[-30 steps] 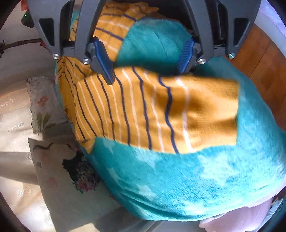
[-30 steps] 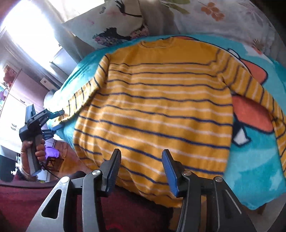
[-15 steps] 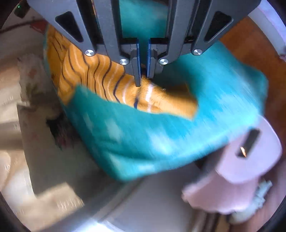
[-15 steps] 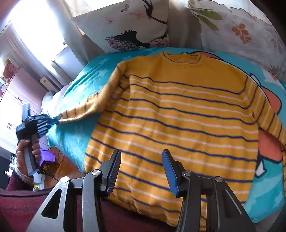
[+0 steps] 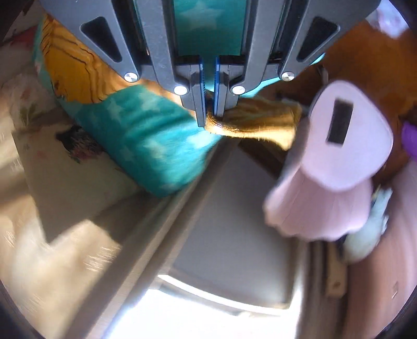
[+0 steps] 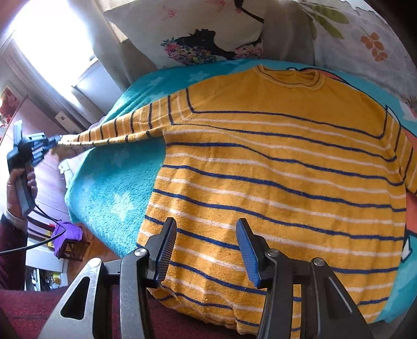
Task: Fold small clothes
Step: 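Carry the sleeve across the sweater body with the left gripper and release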
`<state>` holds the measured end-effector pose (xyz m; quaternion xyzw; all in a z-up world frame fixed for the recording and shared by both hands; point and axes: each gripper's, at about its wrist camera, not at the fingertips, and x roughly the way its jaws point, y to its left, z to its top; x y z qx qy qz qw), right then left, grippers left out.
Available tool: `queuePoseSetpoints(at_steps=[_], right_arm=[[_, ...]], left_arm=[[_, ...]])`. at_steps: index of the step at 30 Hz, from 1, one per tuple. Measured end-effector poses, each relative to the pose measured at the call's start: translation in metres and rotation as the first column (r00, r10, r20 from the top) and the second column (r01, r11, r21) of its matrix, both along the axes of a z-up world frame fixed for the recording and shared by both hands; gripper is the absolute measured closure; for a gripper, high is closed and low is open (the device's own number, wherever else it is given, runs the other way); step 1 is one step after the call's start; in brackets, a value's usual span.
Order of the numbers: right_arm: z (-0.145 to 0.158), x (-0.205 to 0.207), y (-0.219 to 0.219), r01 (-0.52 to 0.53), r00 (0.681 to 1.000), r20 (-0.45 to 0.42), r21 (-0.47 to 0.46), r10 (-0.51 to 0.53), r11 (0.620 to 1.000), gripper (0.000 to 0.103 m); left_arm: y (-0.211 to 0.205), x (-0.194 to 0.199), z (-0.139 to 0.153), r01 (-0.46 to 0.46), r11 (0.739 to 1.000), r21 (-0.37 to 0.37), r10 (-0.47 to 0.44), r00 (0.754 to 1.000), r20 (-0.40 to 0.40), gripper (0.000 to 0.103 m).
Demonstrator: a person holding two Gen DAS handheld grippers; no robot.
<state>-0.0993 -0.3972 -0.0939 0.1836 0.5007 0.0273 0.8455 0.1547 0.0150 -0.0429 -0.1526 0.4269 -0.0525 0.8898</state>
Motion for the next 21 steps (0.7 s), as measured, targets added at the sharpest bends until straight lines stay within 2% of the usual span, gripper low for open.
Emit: queuePoseSetpoints(at_steps=[2,5,8,10,13,14,16,18,21], right_arm=[[-0.002,-0.007,-0.005,0.024,1.0,-0.004,-0.003,-0.024,1.0,0.052],[-0.006,-0.019,-0.02,0.068,0.998,-0.01,0.01,-0.068,0.998,0.052],[-0.012,-0.036,-0.044,0.12,0.993,-0.018,0.037,-0.119,0.992,0.052],[-0.016,-0.048,-0.062,0.148,0.989,-0.017,0.046,-0.147,0.988,0.052],[-0.021,-0.068,-0.098,0.194,0.981,-0.011,0.058,-0.194,0.979,0.052],[-0.021,-0.073,-0.107,0.207,0.978,-0.008,0.06,-0.207,0.976,0.052],[-0.023,-0.087,-0.133,0.247,0.969,0.0,0.067,-0.248,0.967,0.052],[-0.024,-0.101,-0.156,0.285,0.958,0.004,0.076,-0.286,0.956,0.052],[-0.029,-0.123,-0.191,0.332,0.943,0.001,0.082,-0.334,0.94,0.052]], left_arm=[[-0.03,-0.004,0.01,0.07,0.997,0.03,-0.071,0.997,0.037,0.098],[-0.087,-0.015,0.028,0.193,0.979,0.065,-0.198,0.976,0.092,0.098],[-0.16,-0.034,0.041,0.328,0.94,0.094,-0.338,0.932,0.13,0.098],[-0.21,-0.048,0.042,0.408,0.908,0.089,-0.417,0.9,0.128,0.098],[-0.29,-0.069,0.037,0.528,0.849,0.038,-0.529,0.843,0.097,0.098],[-0.324,-0.079,0.032,0.574,0.819,0.021,-0.573,0.815,0.084,0.098],[-0.373,-0.097,0.023,0.632,0.775,0.016,-0.631,0.772,0.069,0.098],[-0.427,-0.118,0.009,0.691,0.723,0.0,-0.69,0.722,0.037,0.098],[-0.494,-0.145,-0.024,0.747,0.664,-0.034,-0.748,0.663,-0.034,0.098]])
